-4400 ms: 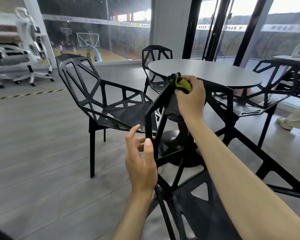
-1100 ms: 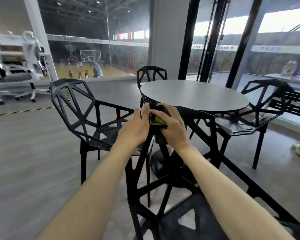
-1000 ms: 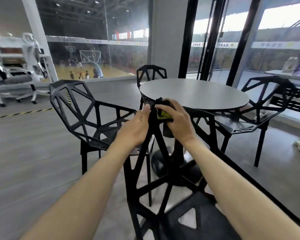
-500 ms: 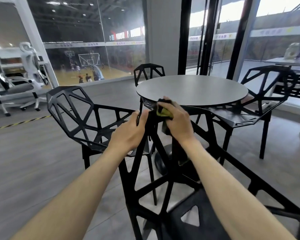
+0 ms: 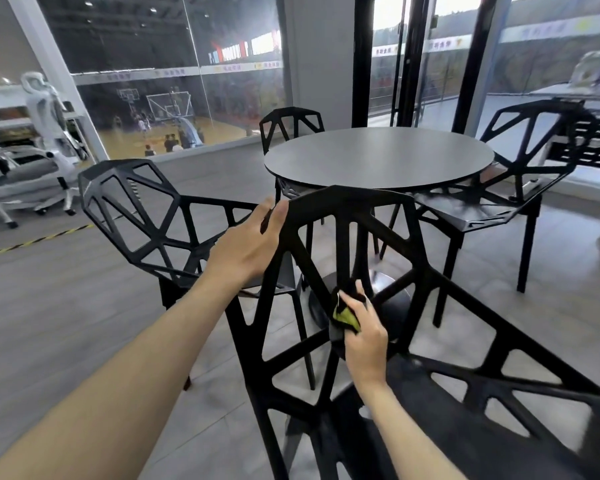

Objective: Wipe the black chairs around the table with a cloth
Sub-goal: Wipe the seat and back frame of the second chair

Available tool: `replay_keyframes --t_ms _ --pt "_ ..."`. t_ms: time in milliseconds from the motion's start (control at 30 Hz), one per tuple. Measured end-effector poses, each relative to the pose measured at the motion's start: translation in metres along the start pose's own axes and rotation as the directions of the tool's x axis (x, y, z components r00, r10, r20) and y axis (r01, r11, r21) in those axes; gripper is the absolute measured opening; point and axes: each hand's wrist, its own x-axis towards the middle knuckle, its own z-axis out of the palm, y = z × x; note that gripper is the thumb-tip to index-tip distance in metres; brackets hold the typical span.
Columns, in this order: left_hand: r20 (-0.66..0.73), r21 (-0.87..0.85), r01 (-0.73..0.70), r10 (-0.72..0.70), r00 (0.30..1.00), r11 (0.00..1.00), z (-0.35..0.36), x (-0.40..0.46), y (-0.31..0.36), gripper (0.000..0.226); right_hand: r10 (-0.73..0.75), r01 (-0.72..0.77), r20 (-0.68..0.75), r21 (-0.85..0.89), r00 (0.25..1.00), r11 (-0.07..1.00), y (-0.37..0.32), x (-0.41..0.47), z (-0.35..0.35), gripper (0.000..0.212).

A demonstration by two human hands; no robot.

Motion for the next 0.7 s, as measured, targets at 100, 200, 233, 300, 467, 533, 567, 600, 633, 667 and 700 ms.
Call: replay_keyframes --t_ms 100,200,233,300,467,533,567,600,633,667,700 --pt "0.002 0.006 -0.018 0.018 1.000 1.000 0.000 -0.001 0.002 0.079 -0.034 0.033 -0.040 -0.020 0.999 0.999 -0.013 0.021 -0.008 0.068" --pt "0.014 0.009 -0.020 0.020 1.000 1.000 0.000 -0.003 0.002 0.079 -0.166 0.162 -0.171 -0.042 0.971 0.986 -0.048 0.078 -0.005 0.057" --pt "0.018 0.003 -0.022 0.022 1.000 1.000 0.000 -0.002 0.002 0.079 -0.194 0.185 -0.183 -0.064 0.964 0.981 -0.059 0.096 -0.002 0.056" --pt "0.019 -0.003 -0.029 0.029 0.999 1.000 0.000 -0.001 0.001 0.077 -0.208 0.186 -0.181 -0.129 0.961 0.974 -0.069 0.112 0.006 0.055" --pt "-0.006 0.046 -0.042 0.043 0.999 0.998 0.000 -0.001 0.001 0.069 -0.176 0.139 -0.143 -0.233 0.974 0.962 -0.030 0.049 0.020 0.049" --pt "-0.010 0.052 -0.045 0.046 0.999 0.998 0.000 -0.001 0.002 0.069 -0.093 0.063 -0.134 -0.216 0.987 0.974 -0.007 0.014 0.017 0.051" --pt "-0.009 0.050 -0.044 0.045 0.999 0.998 0.000 -0.001 0.003 0.069 -0.044 0.018 -0.117 -0.216 0.992 0.976 0.004 -0.004 0.015 0.052" --pt "-0.006 0.046 -0.044 0.044 0.999 0.998 0.000 -0.001 0.004 0.069 0.007 -0.025 -0.081 -0.216 0.997 0.976 0.014 -0.024 0.012 0.055" --pt "-0.006 0.039 -0.046 0.046 0.999 0.998 0.001 -0.002 0.004 0.069 0.058 -0.064 -0.033 -0.207 0.998 0.976 0.022 -0.043 0.010 0.057" --pt "-0.009 0.029 -0.046 0.047 0.999 0.999 0.000 -0.003 0.004 0.070 0.099 -0.094 0.016 -0.196 0.995 0.976 0.028 -0.059 0.007 0.059" --pt "-0.012 0.021 -0.045 0.045 0.999 0.999 0.000 -0.003 0.004 0.070 0.131 -0.119 0.050 -0.186 0.990 0.975 0.031 -0.071 0.005 0.060"
